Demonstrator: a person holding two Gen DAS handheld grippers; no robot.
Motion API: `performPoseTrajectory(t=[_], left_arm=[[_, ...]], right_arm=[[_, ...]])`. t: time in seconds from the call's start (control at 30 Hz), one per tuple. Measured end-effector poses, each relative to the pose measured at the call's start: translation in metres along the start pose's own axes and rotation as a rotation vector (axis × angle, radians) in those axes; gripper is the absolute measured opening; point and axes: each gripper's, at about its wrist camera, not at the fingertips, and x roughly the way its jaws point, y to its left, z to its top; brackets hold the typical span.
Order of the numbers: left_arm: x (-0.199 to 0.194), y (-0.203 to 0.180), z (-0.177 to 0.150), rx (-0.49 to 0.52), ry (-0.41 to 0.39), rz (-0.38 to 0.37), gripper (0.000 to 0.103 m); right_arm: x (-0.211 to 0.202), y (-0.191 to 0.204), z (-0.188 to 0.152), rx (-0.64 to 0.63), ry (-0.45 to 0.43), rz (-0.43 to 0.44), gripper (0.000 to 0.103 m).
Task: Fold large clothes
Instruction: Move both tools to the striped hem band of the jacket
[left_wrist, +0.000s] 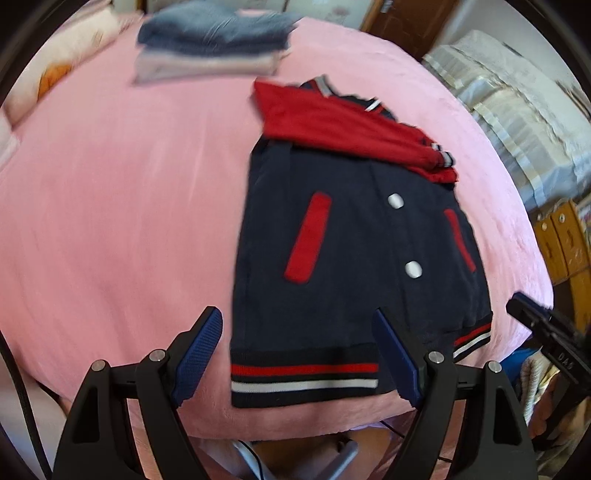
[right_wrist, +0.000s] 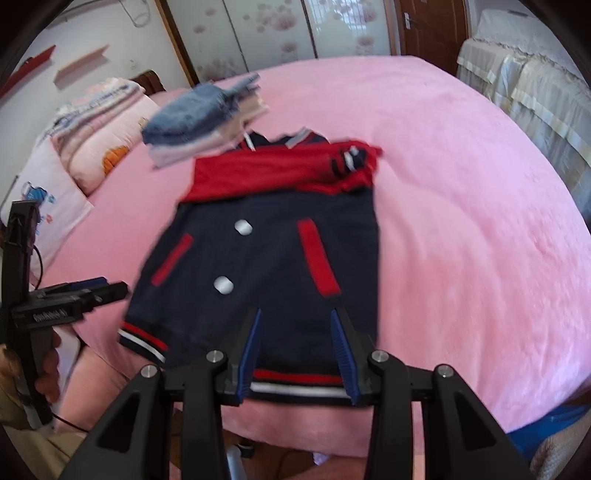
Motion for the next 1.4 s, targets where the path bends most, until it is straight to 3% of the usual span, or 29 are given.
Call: performPoseTrajectory(t=[0.2, 0.57, 0.77, 0.9, 0.97, 1.07, 1.1, 1.13, 1.27, 1.4], left_arm=[[0.024, 0.033, -0.018, -0.088, 0.028, -0.082, 0.082], [0.033, 0.047, -0.029, -0.096, 0.006, -0.188, 0.082], [0.034, 0.053, -0.036, -0.08, 0.001, -0.208, 0.082], [0.035, 0.048, -0.037, -0.052, 0.011, -0.198, 0.082], [0.035, 0.043, -0.038, -0.045, 0.022, -0.194, 0.076], [0.036, 0.037, -0.038, -0.031, 0.059, -0.19, 0.054], [0.037, 0.036, -0.037, -0.03, 0.076, -0.2, 0.039], [0.038, 0.036, -0.036, -0.037, 0.103, -0.251, 0.013], [0.034, 0.028, -0.03, -0.052, 0.136, -0.346, 0.01], [0.012, 0.014, -0.009, -0.08, 0.083, -0.492, 0.01]], right_arm=[[0.022, -0.036, -0.023, 0.074, 0.071, -0.021, 0.039], [0.04, -0.054, -0.042, 0.103, 0.105, 0.057, 0.039], [0.046, -0.054, -0.045, 0.088, 0.107, 0.096, 0.038], [0.047, -0.051, -0.047, 0.069, 0.109, 0.118, 0.031], [0.047, -0.051, -0.047, 0.074, 0.11, 0.141, 0.015], [0.044, -0.048, -0.045, 0.064, 0.099, 0.141, 0.011], [0.043, -0.047, -0.044, 0.059, 0.096, 0.14, 0.011], [0.041, -0.047, -0.043, 0.056, 0.091, 0.14, 0.011], [0.029, -0.041, -0.035, 0.032, 0.064, 0.138, 0.01], [0.005, -0.042, -0.013, 0.054, -0.007, 0.197, 0.01]])
